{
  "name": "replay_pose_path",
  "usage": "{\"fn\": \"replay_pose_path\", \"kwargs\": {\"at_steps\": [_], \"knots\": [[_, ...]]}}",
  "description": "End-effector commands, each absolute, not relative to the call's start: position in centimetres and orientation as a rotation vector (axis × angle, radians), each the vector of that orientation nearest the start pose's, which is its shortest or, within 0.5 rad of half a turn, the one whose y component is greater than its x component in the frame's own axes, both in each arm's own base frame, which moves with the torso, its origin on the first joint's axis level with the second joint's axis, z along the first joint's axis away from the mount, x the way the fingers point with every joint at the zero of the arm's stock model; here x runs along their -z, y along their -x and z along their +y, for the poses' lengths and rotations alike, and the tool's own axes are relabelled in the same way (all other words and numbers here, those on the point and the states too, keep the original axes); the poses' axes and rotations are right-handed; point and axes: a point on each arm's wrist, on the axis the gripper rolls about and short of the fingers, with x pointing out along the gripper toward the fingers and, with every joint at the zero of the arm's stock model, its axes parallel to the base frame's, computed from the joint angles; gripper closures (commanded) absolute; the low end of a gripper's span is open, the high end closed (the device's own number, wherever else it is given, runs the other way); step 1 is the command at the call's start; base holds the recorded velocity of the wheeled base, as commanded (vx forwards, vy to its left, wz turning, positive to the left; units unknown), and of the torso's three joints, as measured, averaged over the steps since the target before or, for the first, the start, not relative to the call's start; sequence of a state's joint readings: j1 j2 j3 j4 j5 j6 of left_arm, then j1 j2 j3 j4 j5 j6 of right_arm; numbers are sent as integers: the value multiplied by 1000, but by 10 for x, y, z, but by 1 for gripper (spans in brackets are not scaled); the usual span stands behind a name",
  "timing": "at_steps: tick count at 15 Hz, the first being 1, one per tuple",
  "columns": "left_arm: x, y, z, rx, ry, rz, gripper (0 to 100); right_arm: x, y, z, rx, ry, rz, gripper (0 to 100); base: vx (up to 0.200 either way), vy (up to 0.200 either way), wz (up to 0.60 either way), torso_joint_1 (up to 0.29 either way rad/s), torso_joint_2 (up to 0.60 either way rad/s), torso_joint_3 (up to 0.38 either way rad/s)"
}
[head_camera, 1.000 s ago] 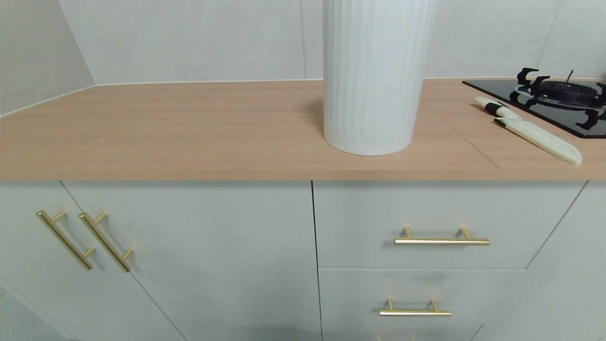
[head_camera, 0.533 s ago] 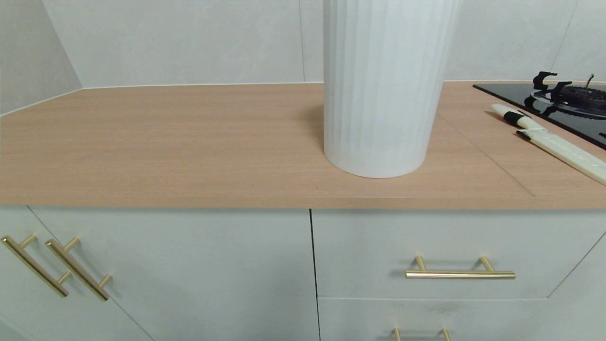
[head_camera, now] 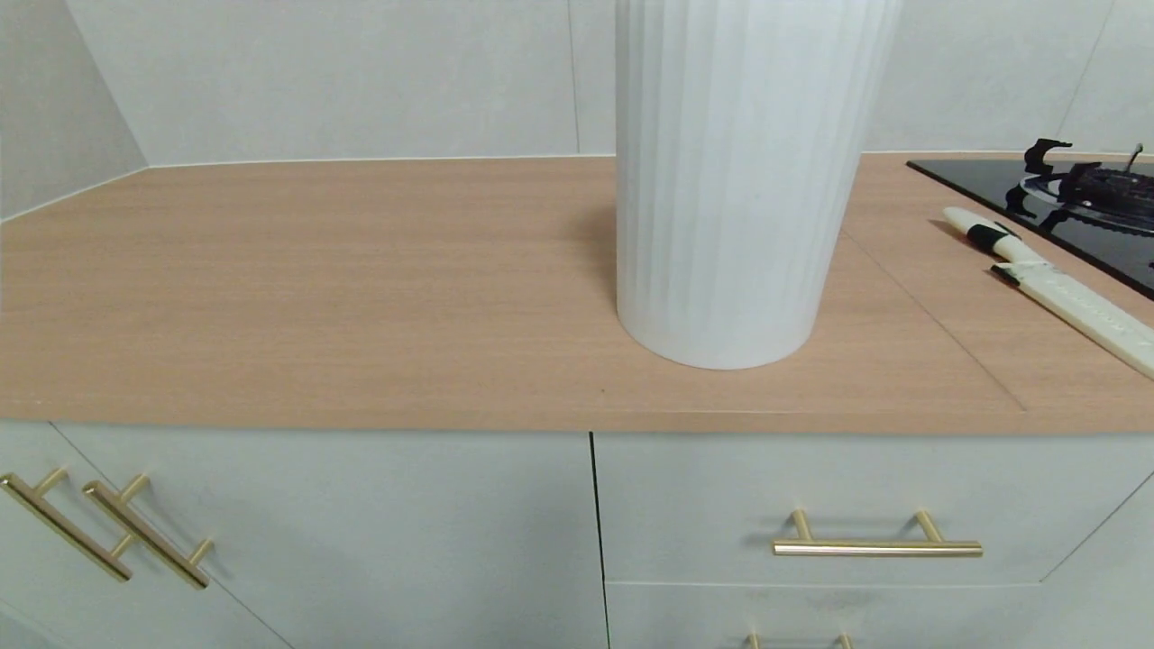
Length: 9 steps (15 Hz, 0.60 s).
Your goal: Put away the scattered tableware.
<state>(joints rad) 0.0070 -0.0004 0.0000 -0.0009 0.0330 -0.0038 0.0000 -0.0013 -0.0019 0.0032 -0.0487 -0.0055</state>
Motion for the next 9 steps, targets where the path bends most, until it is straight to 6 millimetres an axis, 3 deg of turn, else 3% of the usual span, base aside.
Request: {"fn": "replay_pose_path", "kwargs": {"at_steps": [1,9], "knots": [[-76,23,1,-40,5,-2,0,-76,23,-1,49,6,2,0,0,0,0,134,-525,-315],[-76,23,1,-40,5,-2,0,-76,23,-1,49,6,2,0,0,0,0,154,-504,-302]]}}
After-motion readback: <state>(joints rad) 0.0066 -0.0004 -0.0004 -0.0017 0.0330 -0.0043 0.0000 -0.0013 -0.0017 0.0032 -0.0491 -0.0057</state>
